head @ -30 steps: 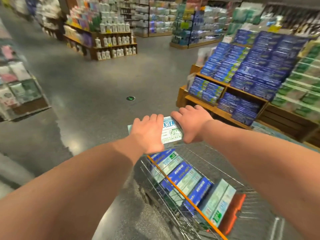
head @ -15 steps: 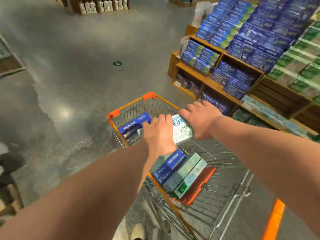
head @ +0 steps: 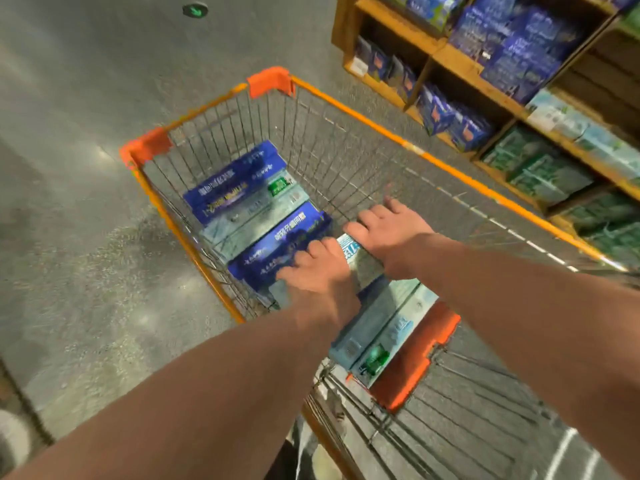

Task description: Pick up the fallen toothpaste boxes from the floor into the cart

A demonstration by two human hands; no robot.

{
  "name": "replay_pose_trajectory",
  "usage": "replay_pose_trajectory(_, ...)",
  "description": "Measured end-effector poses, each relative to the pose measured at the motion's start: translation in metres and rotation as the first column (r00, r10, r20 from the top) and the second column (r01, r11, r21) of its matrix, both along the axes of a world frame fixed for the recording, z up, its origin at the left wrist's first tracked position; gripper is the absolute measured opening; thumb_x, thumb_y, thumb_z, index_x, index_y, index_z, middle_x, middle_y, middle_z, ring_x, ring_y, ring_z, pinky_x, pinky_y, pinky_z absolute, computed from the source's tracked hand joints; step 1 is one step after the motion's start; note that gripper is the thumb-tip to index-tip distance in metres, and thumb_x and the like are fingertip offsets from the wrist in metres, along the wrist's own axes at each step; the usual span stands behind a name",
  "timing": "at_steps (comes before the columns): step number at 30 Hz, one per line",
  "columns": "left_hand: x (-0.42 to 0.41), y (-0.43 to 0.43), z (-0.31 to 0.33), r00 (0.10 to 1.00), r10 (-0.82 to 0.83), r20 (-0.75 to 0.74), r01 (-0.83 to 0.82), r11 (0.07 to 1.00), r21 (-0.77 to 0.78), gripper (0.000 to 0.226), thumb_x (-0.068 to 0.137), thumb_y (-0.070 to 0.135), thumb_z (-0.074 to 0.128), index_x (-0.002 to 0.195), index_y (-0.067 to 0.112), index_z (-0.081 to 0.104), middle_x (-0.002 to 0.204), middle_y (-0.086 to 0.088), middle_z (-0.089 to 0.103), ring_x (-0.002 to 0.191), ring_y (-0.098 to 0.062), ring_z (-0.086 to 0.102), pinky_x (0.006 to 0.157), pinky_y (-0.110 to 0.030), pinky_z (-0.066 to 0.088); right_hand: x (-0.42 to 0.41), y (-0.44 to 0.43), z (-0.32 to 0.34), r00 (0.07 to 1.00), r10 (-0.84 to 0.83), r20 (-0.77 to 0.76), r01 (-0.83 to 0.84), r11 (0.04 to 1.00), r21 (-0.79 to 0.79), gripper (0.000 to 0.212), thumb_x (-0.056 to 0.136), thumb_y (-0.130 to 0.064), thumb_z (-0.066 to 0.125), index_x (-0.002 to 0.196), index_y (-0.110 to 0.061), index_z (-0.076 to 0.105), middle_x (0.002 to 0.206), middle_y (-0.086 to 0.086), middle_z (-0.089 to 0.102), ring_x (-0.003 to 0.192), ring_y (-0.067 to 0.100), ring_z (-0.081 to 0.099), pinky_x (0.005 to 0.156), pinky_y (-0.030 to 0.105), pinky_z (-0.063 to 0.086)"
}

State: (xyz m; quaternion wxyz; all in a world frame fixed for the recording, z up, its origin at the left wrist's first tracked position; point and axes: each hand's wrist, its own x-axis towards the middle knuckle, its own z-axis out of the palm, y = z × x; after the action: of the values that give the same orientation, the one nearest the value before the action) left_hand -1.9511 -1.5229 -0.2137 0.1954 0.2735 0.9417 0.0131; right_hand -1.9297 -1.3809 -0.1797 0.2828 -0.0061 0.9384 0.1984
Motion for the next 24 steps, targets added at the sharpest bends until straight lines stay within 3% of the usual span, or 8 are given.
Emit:
replay_pose_trajectory(2, 0.013, 0.002, -0.014, 1.0, -0.022, 0.0, 0.022, 0.999, -0.05, 0.069, 0.078, 0.036, 0.068, 0.133, 0.009, 0.036, 0.119, -0.008, 0.048, 0.106, -0.031, 0.054, 0.09, -0.059, 0.046, 0.007, 0.003, -0.014, 1.0, -0.002, 0.02, 0.003, 1.0, -0.015, 0.094, 0.077, -0.028, 0.076, 0.151, -0.024, 0.018, 0.142, 0.008, 0.038, 0.136, 0.029, 0.037, 0.117, 0.049, 0.022)
replay_pose_trajectory(5, 0.022, 0.007, -0.026, 0.996, 0.015, 0.092, -0.008, 0.997, -0.08, 0.075, 0.078, 0.039, 0.072, 0.137, 0.013, 0.033, 0.124, -0.004, 0.045, 0.117, -0.027, 0.051, 0.091, -0.059, 0.047, 0.015, 0.007, -0.031, 0.999, 0.014, 0.036, -0.013, 0.999, -0.04, 0.092, 0.078, -0.022, 0.075, 0.15, -0.024, 0.018, 0.146, 0.009, 0.035, 0.14, 0.03, 0.033, 0.118, 0.049, 0.022)
replay_pose_trajectory(9, 0.031, 0.016, -0.041, 0.983, 0.036, 0.179, -0.007, 0.987, -0.164, 0.096, 0.082, 0.053, 0.067, 0.15, 0.01, 0.013, 0.135, -0.008, 0.036, 0.126, -0.031, 0.043, 0.093, -0.061, 0.046, 0.022, 0.015, -0.054, 0.999, 0.02, 0.035, -0.017, 0.997, -0.076, 0.091, 0.083, -0.018, 0.072, 0.153, -0.027, 0.014, 0.15, 0.009, 0.03, 0.144, 0.03, 0.024, 0.122, 0.054, 0.012)
replay_pose_trajectory(15, 0.046, 0.018, -0.045, 0.989, -0.029, 0.142, 0.056, 0.981, -0.186, 0.12, 0.074, 0.081, 0.059, 0.152, 0.007, 0.005, 0.137, -0.011, 0.033, 0.124, -0.036, 0.042, 0.089, -0.062, 0.046, 0.044, 0.025, -0.072, 1.0, -0.005, -0.024, 0.002, 0.996, -0.094, 0.091, 0.085, -0.012, 0.065, 0.152, -0.03, 0.006, 0.153, 0.008, 0.021, 0.145, 0.032, 0.014, 0.122, 0.055, 0.001)
replay_pose_trajectory(24, 0.058, 0.014, -0.042, 0.993, -0.063, 0.096, 0.08, 0.979, -0.185, 0.123, 0.073, 0.091, 0.048, 0.15, 0.008, 0.0, 0.137, -0.009, 0.031, 0.128, -0.03, 0.036, 0.092, -0.057, 0.046, 0.057, 0.019, -0.065, 0.998, -0.058, 0.006, 0.058, 0.99, -0.132, 0.111, 0.087, -0.01, 0.065, 0.154, -0.032, -0.021, 0.164, 0.012, -0.005, 0.152, 0.037, -0.009, 0.121, 0.059, 0.002)
